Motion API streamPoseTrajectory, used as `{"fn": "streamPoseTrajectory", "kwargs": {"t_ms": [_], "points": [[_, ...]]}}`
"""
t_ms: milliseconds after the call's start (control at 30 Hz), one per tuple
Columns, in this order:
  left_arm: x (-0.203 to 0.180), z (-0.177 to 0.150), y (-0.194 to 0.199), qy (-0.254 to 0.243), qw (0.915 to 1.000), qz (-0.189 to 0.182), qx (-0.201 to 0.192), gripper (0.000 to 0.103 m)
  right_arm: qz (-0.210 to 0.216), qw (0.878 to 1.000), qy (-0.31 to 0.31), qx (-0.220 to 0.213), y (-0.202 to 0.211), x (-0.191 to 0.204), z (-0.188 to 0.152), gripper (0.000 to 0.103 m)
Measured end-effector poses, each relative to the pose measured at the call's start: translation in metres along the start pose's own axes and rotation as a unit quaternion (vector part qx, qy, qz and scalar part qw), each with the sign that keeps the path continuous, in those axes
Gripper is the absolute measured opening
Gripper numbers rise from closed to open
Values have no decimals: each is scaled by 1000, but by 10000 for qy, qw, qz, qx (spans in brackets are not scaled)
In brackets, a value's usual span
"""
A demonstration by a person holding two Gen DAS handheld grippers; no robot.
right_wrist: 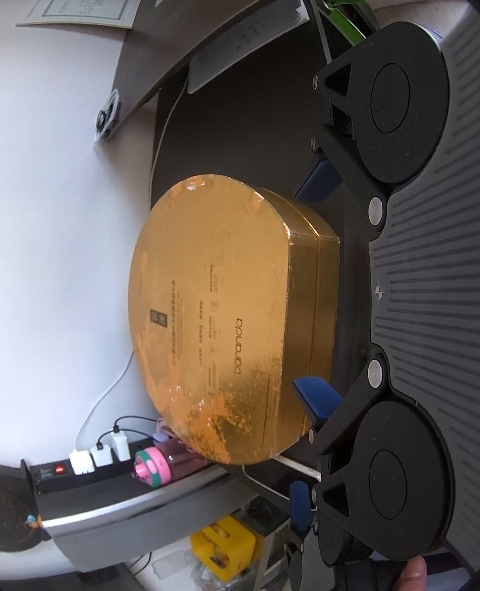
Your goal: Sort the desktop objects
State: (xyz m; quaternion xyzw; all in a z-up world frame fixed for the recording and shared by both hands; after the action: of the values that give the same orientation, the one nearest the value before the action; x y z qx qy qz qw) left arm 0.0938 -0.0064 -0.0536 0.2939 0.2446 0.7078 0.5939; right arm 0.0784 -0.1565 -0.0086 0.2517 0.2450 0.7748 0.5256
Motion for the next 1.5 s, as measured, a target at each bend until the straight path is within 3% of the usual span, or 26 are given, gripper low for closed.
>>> {"fn": "streamPoseTrajectory", "kwargs": {"t_ms": [1500], "points": [[-1,3,-10,-11,9998,171,105,102,77,9999,-79,-39,-6,-7,-1,103]]}}
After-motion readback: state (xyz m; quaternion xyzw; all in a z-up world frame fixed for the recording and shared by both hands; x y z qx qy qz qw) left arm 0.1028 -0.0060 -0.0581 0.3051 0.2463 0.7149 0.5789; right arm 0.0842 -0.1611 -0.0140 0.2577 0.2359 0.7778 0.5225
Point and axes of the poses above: each gripper's, at about its wrist camera, not at the fingertips, and y roughly against the way its jaws point, x to its left, z to its top, the point moved 9 cm from there along -y, roughly the way its jaws point, and after that the axes turned 14 degrees about z, right-handed, at the moved point
